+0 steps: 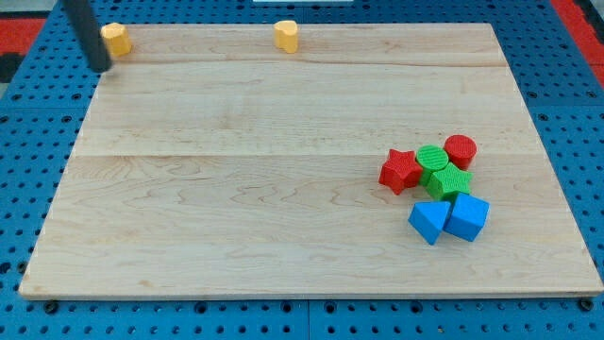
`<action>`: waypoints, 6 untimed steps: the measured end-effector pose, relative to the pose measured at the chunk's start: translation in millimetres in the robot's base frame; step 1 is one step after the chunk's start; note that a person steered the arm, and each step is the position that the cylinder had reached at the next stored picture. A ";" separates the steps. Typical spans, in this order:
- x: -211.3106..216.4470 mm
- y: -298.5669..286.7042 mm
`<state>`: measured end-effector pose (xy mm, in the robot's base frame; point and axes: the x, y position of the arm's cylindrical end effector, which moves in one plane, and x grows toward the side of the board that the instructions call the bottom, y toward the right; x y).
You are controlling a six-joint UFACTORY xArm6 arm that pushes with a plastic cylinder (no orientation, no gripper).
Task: Push yellow hexagon a bit up and right
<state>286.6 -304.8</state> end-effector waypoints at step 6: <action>-47.1 -0.2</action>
<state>239.5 -305.0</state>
